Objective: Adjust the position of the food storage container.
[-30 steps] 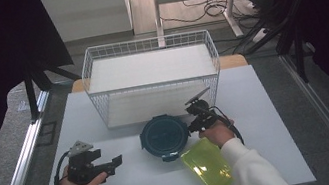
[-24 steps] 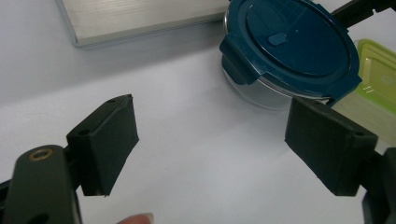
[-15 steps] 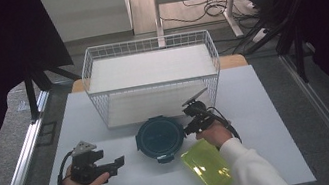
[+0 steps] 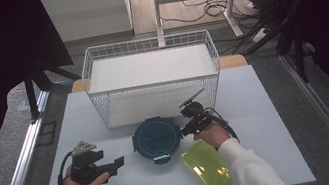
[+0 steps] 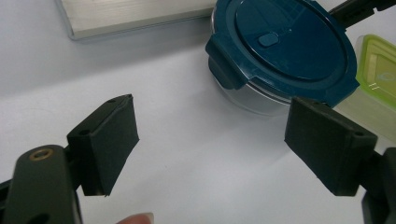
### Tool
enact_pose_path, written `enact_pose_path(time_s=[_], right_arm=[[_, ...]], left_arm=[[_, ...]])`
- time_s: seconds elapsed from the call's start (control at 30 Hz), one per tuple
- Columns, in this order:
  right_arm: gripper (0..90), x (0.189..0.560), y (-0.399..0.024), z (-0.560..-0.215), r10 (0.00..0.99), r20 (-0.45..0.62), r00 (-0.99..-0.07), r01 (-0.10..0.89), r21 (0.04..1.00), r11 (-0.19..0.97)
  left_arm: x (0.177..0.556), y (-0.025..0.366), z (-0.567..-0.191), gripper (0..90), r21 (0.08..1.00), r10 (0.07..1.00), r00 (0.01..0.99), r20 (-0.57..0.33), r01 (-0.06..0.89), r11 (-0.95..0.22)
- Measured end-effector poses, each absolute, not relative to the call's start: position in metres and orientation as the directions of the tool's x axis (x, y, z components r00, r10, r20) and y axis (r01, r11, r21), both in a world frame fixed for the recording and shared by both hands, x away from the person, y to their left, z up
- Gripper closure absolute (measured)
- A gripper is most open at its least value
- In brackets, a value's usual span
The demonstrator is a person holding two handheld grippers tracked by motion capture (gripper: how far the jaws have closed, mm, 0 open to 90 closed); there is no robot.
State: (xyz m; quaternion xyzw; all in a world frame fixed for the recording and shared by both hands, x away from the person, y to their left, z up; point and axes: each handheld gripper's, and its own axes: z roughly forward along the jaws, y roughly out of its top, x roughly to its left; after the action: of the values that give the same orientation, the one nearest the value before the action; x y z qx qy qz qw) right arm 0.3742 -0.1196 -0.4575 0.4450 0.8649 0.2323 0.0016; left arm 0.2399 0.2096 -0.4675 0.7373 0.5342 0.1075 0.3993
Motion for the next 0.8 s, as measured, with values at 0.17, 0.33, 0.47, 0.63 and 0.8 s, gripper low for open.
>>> enact_pose_path(time_s=[0.17,0.33,0.47,0.63,0.8], right_arm=[[89.2,0.371,-0.142,-0.449,0.783,0.210,-0.586,0.770,0.447,0.456],[89.0,0.361,-0.168,-0.434,0.782,0.219,-0.583,0.755,0.502,0.422],[86.8,0.358,-0.187,-0.423,0.764,0.225,-0.604,0.723,0.559,0.407],[86.6,0.369,-0.199,-0.418,0.746,0.236,-0.623,0.697,0.600,0.392],[71.8,0.374,-0.199,-0.423,0.712,0.271,-0.648,0.687,0.612,0.393]], left_arm=[[0.239,0.213,-0.468,16.6,0.704,0.877,0.395,-0.276,0.704,-0.095],[0.238,0.213,-0.467,16.6,0.707,0.878,0.393,-0.275,0.701,-0.092],[0.239,0.211,-0.467,16.5,0.707,0.884,0.385,-0.266,0.701,-0.092],[0.243,0.213,-0.466,15.9,0.708,0.891,0.359,-0.278,0.703,-0.063],[0.249,0.212,-0.461,13.3,0.718,0.887,0.345,-0.306,0.696,-0.023]])
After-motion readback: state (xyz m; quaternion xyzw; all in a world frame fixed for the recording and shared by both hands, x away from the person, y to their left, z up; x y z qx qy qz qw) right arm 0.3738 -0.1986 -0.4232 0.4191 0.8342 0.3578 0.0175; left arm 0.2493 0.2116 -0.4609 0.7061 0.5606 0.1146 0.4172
